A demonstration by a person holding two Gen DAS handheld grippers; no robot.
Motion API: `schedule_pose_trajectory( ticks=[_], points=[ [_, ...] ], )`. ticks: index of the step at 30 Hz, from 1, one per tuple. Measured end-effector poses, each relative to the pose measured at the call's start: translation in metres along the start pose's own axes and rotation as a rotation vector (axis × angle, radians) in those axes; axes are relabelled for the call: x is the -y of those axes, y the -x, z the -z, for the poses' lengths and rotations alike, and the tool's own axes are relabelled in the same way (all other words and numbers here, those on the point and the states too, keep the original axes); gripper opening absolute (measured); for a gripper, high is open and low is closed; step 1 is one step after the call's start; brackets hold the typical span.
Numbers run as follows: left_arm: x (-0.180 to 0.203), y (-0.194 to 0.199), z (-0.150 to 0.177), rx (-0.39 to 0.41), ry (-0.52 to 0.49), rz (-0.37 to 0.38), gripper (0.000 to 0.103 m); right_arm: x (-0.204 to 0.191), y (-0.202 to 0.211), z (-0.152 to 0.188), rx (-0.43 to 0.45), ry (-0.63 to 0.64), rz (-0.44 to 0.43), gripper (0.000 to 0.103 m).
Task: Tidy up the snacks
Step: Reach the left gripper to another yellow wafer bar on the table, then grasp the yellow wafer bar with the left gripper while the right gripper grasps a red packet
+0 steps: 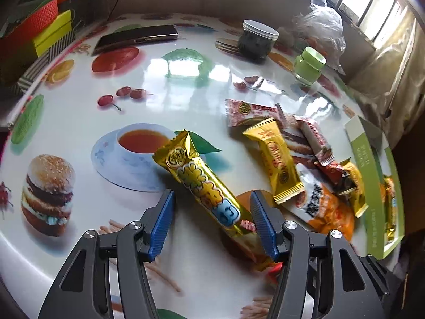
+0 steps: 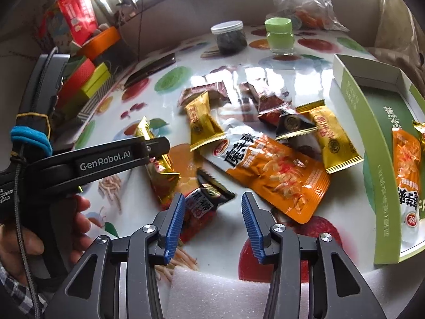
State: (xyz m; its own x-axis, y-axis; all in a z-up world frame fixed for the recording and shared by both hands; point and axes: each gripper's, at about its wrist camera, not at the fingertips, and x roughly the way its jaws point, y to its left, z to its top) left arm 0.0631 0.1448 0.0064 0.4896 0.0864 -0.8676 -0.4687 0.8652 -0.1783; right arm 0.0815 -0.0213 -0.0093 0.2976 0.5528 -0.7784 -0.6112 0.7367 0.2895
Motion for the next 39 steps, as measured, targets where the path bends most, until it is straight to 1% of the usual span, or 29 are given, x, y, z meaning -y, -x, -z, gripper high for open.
schedule_pose_trajectory(
  ticks=[3,6,8,10,11,12,15,18,20,22,24,25,27,30,32,35,39],
  points=[
    [-0.005,0.001,0.000,-0.001,-0.002,-0.007,0.059,-0.003,-0.002,-0.001,0.002,0.008,-0.002,0.044],
    [-0.010,0.003,0.000,-0.006,0.016,-0.014,0.059,-0.004,-0.004,-0.001,0.005,0.010,0.000,0.044],
    [-0.012,0.004,0.001,-0.003,0.021,-0.007,0.059,-0.005,-0.004,-0.001,0.007,0.015,0.001,0.044],
    [-0.012,0.003,0.003,0.002,-0.003,-0.008,0.059,-0.006,-0.004,-0.002,0.007,0.025,0.002,0.043],
    [-0.012,0.004,0.004,-0.001,-0.013,-0.013,0.059,-0.006,-0.005,-0.002,0.009,0.034,0.007,0.041],
    [-0.012,0.004,0.004,-0.005,-0.023,-0.015,0.059,-0.006,-0.005,-0.003,0.010,0.041,0.010,0.040],
    [-0.018,0.007,0.006,-0.014,-0.026,-0.020,0.059,-0.004,-0.007,-0.007,0.019,0.043,0.014,0.040],
    [-0.022,0.008,0.007,-0.017,-0.048,-0.048,0.059,-0.002,-0.010,-0.012,0.023,0.050,0.015,0.040],
    [-0.024,0.009,0.007,-0.024,-0.068,-0.051,0.059,0.000,-0.010,-0.013,0.029,0.030,0.009,0.040],
    [-0.026,0.010,0.008,-0.030,-0.084,-0.052,0.059,-0.001,-0.011,-0.013,0.015,0.030,-0.016,0.040],
    [-0.028,0.011,0.009,-0.031,-0.077,-0.058,0.059,-0.006,-0.011,-0.012,-0.026,0.078,-0.050,0.040],
    [-0.030,0.011,0.009,-0.032,-0.078,-0.053,0.059,-0.009,-0.009,-0.010,-0.034,0.108,-0.050,0.040],
    [-0.030,0.011,0.010,-0.031,-0.080,-0.062,0.059,-0.013,-0.006,-0.008,-0.026,0.168,-0.024,0.040],
    [-0.032,0.013,0.011,-0.031,-0.083,-0.050,0.059,-0.017,-0.004,-0.008,0.002,0.257,0.036,0.042],
    [-0.032,0.012,0.011,-0.031,-0.090,-0.050,0.059,-0.021,-0.003,-0.010,0.023,0.310,0.040,0.044],
    [-0.029,0.011,0.011,-0.033,-0.105,-0.067,0.059,-0.026,-0.009,-0.011,0.014,0.354,0.046,0.052],
    [-0.029,0.011,0.010,-0.024,-0.097,-0.050,0.059,-0.029,-0.022,-0.012,-0.012,0.380,0.069,0.052]
  ],
)
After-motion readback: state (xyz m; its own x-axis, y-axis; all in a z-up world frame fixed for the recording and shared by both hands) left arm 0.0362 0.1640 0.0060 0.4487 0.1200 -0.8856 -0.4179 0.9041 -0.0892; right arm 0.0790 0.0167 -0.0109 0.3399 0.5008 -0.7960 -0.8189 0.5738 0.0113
